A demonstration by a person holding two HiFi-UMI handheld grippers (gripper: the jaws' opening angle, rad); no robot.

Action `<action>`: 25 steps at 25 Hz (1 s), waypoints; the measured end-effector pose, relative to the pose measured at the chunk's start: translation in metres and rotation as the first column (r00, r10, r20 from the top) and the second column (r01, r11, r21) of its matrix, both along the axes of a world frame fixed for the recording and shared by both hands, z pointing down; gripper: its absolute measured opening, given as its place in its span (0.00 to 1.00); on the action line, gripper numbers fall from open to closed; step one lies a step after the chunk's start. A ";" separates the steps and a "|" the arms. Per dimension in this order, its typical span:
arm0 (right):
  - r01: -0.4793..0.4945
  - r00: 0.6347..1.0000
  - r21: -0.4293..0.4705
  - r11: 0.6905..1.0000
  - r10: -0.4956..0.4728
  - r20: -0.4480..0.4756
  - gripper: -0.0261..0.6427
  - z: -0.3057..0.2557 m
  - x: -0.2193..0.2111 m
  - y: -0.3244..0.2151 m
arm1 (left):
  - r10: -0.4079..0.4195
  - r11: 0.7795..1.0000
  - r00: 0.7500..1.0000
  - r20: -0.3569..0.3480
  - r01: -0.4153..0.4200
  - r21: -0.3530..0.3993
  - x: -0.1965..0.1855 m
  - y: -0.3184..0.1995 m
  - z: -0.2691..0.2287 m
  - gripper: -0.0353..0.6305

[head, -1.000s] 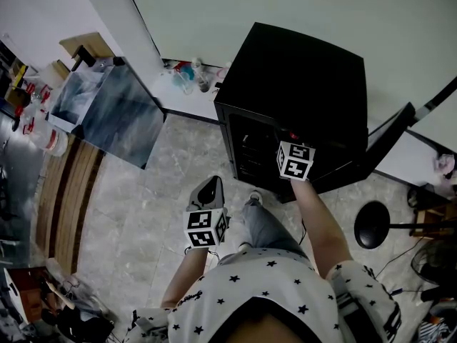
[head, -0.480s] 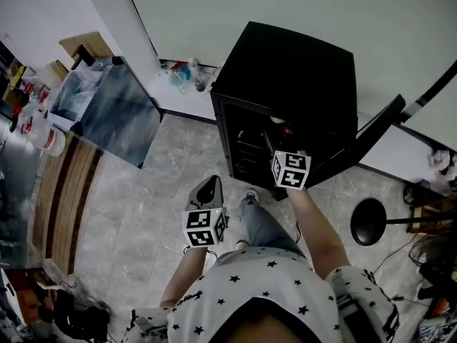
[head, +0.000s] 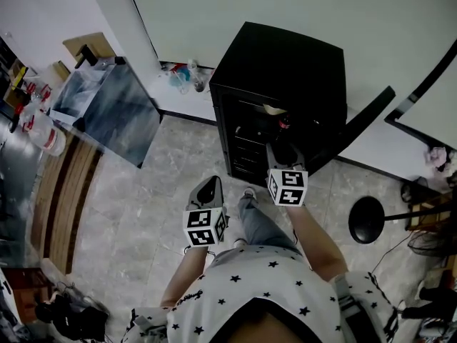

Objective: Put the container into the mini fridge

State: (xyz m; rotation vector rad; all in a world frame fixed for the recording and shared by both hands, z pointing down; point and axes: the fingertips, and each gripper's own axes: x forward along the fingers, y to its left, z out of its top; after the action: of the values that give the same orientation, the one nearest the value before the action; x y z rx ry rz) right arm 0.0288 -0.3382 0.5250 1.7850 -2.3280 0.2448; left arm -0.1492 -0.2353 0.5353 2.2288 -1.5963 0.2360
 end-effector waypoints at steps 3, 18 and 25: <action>0.033 0.999 -0.002 0.999 -0.033 -0.002 0.21 -0.006 -0.007 0.023 | 0.000 1.000 1.000 -0.002 0.000 0.006 0.001 0.011 -0.004 0.07; 0.152 0.988 -0.021 0.988 -0.152 0.014 0.03 -0.012 -0.032 0.120 | -0.009 1.000 1.000 -0.010 0.009 0.024 0.000 0.065 -0.007 0.07; 0.168 0.985 -0.014 0.986 -0.167 0.038 0.03 -0.019 -0.038 0.139 | -0.018 1.000 1.000 -0.014 0.018 0.024 -0.004 0.079 -0.007 0.07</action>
State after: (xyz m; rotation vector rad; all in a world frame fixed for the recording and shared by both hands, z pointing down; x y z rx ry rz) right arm -0.0091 -0.1991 0.5057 1.5775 -2.4761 0.2725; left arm -0.1532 -0.1567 0.5286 2.2281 -1.6194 0.1973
